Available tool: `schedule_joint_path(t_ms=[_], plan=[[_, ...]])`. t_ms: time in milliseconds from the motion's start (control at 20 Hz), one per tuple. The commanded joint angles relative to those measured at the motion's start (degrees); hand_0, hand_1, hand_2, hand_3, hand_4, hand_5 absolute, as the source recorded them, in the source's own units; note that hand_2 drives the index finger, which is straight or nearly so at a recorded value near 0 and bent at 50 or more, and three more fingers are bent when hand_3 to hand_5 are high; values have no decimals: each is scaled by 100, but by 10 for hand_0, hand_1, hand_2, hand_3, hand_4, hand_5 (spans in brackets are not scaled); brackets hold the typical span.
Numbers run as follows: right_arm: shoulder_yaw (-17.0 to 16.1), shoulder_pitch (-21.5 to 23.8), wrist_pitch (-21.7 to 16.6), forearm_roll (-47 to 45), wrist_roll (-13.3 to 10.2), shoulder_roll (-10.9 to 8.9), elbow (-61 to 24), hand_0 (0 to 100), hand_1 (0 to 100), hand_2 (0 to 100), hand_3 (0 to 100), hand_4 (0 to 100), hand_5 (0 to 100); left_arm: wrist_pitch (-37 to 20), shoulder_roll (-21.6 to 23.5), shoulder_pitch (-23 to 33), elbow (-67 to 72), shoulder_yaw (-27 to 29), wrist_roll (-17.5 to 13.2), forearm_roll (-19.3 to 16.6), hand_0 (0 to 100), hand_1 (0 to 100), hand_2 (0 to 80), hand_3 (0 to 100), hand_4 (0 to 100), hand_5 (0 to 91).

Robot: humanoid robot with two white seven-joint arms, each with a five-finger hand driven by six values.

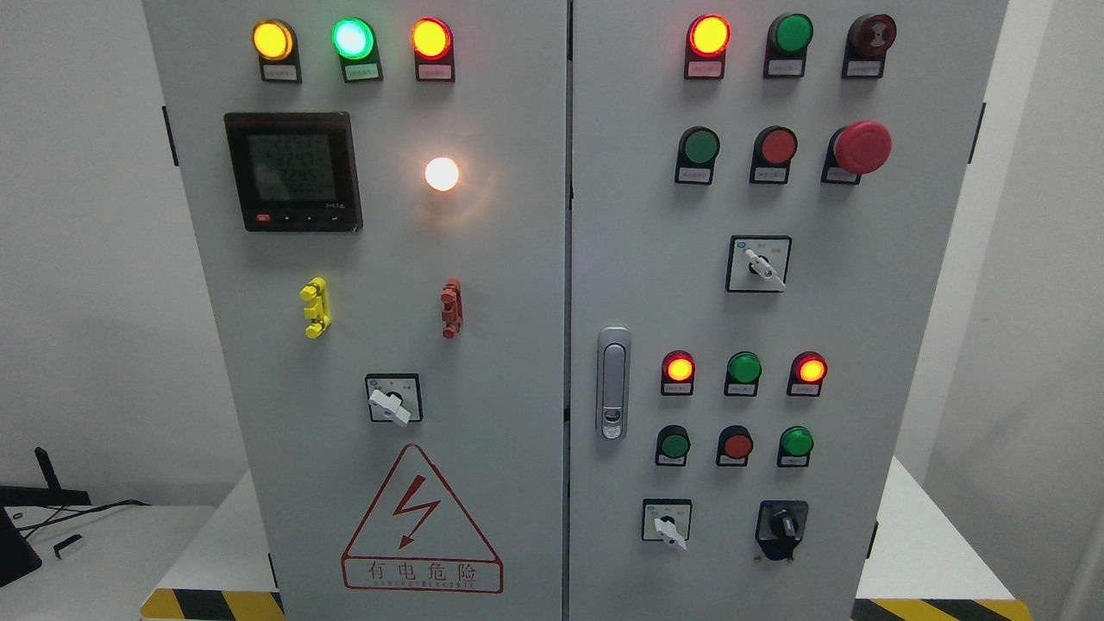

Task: Trip black knob to open circuit

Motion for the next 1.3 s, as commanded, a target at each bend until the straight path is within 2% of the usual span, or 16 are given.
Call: schedule_joint_path(t_ms=[0, 250, 701, 1002, 1252], plan=[[-466, -77, -534, 51, 45, 67, -1781, 235, 670, 331, 647, 681, 782, 2, 5, 0, 4, 0, -4, -176, 120, 389, 0, 0, 0, 0], [-484, -420, 54, 270, 45, 85, -2186, 223, 663, 345, 648, 683, 786, 2, -3, 0, 4, 0, -4, -176, 120, 389, 0, 0, 0, 0], [-519, -1053, 766, 1167, 27, 94, -2653, 181, 688, 373, 654, 701, 862, 2, -3, 0, 4, 0, -4, -176, 120, 389, 0, 0, 0, 0], [-501, -1580, 1504, 1606, 10, 94, -2696, 170, 696, 376, 664, 716, 879, 2, 5, 0, -5, 0, -4, -176, 120, 389, 0, 0, 0, 0], [-291, -1853, 2260, 1835, 1, 102, -2758, 170, 721, 402, 691, 763, 930, 2, -3, 0, 4, 0, -4, -176, 120, 389, 0, 0, 0, 0]])
